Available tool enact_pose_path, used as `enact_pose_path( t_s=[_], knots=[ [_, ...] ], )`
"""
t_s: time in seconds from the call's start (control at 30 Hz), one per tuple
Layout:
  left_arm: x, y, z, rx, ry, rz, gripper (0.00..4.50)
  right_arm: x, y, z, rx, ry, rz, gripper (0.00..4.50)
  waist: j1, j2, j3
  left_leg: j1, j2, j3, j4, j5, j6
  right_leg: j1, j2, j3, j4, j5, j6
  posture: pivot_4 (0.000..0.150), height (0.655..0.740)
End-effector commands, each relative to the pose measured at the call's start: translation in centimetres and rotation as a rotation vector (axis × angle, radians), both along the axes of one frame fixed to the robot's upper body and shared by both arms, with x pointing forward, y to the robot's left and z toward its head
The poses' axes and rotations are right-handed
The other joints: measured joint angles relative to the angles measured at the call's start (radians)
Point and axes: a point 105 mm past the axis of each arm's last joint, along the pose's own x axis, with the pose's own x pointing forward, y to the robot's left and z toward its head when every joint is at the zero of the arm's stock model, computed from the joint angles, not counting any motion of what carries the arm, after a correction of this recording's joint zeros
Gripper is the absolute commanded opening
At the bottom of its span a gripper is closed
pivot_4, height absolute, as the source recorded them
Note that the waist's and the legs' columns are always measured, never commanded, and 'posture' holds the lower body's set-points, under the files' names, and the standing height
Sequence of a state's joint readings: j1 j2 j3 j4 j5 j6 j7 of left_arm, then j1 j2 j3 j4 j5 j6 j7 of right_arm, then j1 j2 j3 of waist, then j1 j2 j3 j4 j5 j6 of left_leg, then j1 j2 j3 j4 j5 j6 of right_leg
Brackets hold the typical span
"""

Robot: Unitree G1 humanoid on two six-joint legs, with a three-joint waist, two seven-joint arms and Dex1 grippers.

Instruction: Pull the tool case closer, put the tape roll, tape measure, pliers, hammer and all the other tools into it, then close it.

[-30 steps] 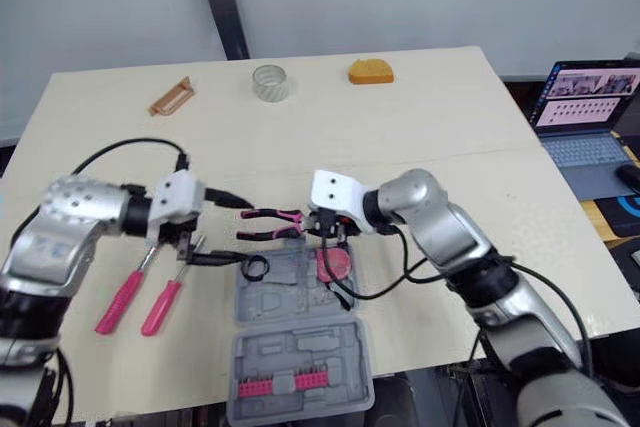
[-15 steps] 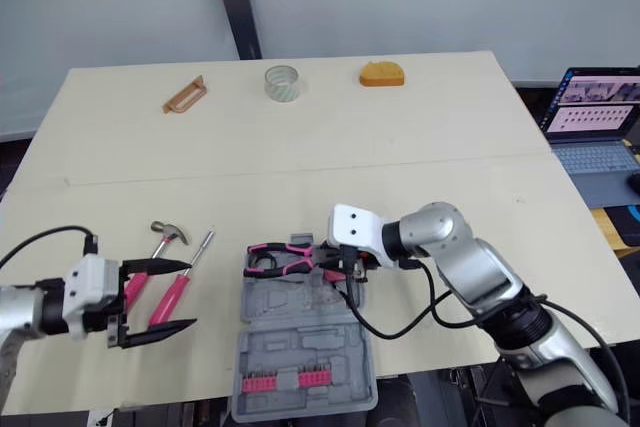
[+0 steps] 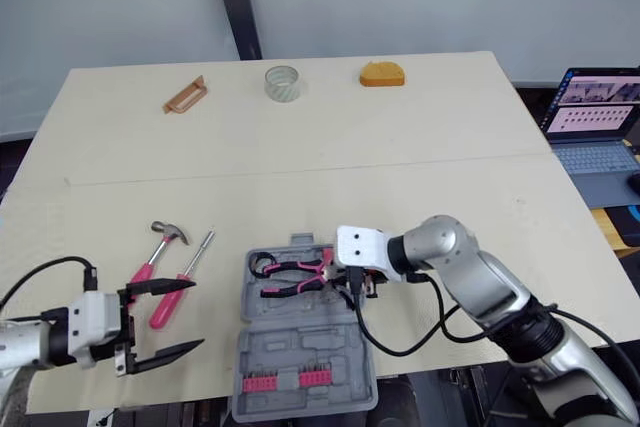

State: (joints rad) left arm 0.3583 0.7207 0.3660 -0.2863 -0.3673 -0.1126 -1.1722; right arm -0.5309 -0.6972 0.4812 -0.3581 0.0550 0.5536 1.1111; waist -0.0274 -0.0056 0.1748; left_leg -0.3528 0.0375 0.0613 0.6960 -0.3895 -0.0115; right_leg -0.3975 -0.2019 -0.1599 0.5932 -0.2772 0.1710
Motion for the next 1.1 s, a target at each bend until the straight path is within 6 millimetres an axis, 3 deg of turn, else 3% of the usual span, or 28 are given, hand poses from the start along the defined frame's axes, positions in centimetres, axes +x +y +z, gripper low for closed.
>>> enact_pose_path(
  t_s=[0.03,0.47,1.1],
  knots=[
    [-0.1,-0.2,-0.1,-0.008,-0.01,-0.002,4.5,-1.1,0.8,0.5,0.004,-0.016,0.035,0.95,0.001,0.0,0.0,0.0,0.0,0.0,0.0,0.0,0.0,0.0,0.0,0.0,0.0,0.0,0.0,0.15,0.74],
    [-0.6,-0.7,-0.5,-0.022,0.001,-0.007,4.5,-1.9,2.1,-0.7,-0.032,-0.001,0.007,0.95,0.0,0.0,0.0,0.0,0.0,0.0,0.0,0.0,0.0,0.0,0.0,0.0,0.0,0.0,0.0,0.15,0.74],
    [-0.3,-0.5,-0.6,-0.02,-0.011,0.015,4.5,-1.7,2.8,-1.0,-0.021,0.0,-0.009,0.95,0.0,0.0,0.0,0.0,0.0,0.0,0.0,0.0,0.0,0.0,0.0,0.0,0.0,0.0,0.0,0.15,0.74]
  ],
)
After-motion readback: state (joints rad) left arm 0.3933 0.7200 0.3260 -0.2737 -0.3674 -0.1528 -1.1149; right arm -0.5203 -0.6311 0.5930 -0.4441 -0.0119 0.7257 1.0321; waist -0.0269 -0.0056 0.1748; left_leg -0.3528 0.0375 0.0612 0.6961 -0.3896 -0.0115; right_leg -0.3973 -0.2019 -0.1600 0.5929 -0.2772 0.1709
